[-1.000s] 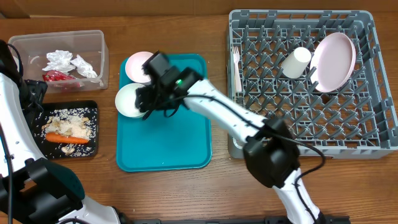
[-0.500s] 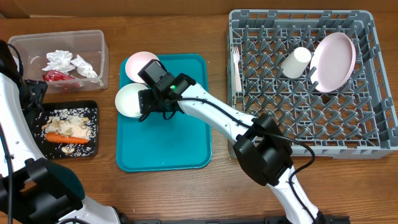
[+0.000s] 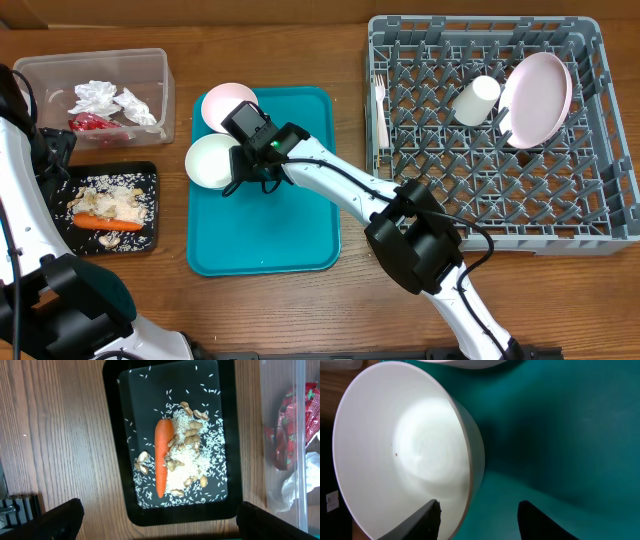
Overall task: Sort waste into correct bins and load items into the dishwasher rack
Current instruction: 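Lower the right gripper and grasp the white bowl's rim, then lift the white bowl and carry it right over the grey rack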
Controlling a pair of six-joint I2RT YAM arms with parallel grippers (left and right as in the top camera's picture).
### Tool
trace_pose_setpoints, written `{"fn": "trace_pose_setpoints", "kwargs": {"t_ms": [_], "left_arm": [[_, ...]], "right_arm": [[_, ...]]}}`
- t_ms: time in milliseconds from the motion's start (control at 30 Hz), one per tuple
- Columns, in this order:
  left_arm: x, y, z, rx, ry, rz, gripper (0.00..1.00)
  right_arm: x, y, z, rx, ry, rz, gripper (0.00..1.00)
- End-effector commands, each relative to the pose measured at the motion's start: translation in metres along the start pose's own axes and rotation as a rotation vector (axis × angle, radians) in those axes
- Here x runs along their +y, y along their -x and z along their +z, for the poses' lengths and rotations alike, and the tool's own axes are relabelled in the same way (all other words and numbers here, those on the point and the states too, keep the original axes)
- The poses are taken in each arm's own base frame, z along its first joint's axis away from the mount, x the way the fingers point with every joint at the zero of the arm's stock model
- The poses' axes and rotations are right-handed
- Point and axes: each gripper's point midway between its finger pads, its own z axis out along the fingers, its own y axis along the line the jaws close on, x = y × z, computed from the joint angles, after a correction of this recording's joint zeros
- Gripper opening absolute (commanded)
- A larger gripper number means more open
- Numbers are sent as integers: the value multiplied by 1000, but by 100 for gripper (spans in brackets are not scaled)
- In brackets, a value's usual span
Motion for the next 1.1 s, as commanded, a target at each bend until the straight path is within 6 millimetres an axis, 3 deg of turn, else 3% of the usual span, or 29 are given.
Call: {"fn": "trace_pose_setpoints", "kwargs": {"t_ms": [0,133,467,600,733,900,1067], "left_arm": [[1,-1,-5,-7,-12,-21,100],[1,-1,-5,-7,-12,-20,100],[1,-1,-5,-7,-12,-20,100],[1,-1,-5,-7,-12,-20,100],[1,-1,-5,-7,-12,-21,100],[1,-1,-5,-7,-12,-20,100],[1,-1,-5,-7,-12,-20,100]], "right_arm": [[-10,-3,7,-3,-29,4,53],[-11,-4,9,-5,-28,4,49],[-25,1,6,3,-62,25,19],[-34,6,-4,23,-89,41,4],[-45,17,-26,38,-119,66,4],[-62,48,-87,-3,-180,57,4],[-104,79,-179,-164,-364,97,4]]}}
